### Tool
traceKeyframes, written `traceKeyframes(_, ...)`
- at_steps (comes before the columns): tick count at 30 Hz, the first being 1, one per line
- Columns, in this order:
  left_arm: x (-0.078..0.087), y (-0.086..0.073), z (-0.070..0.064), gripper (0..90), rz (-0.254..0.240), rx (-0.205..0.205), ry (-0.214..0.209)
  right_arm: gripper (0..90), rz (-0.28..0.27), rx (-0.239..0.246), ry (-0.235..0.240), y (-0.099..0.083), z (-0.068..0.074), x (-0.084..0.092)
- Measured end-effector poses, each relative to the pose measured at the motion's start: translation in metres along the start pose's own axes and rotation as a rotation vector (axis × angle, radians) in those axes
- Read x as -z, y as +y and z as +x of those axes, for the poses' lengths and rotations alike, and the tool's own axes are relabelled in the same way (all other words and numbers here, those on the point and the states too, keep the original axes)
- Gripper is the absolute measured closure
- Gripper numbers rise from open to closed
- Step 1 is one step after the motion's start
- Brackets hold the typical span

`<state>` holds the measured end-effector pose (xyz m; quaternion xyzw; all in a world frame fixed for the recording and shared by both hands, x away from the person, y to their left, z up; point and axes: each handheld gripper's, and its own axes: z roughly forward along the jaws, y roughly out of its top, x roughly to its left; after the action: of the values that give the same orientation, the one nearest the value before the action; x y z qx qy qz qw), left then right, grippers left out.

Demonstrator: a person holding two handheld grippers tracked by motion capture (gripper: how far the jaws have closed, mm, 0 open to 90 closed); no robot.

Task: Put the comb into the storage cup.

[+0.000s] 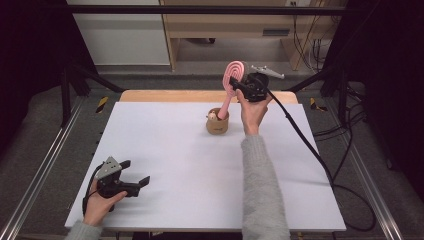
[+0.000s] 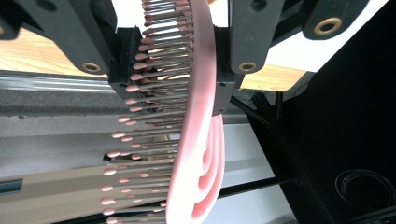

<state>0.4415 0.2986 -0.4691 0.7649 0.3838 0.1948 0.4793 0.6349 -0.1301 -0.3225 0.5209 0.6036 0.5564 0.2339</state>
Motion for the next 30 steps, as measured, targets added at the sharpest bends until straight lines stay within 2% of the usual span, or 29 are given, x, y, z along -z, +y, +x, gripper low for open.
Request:
traceKeyframes(7, 0.0, 0.0, 0.0, 0.1, 0.002, 0.001, 0.0, 64.1, 0.011, -0.018, 0.006, -0.009, -0.002, -0.006)
traceKeyframes(30, 0.0, 0.0, 0.0, 0.1, 0.0, 0.0, 0.001, 64.2, 0.041, -0.025, 0.009, -0.03, 0.006, -0.022)
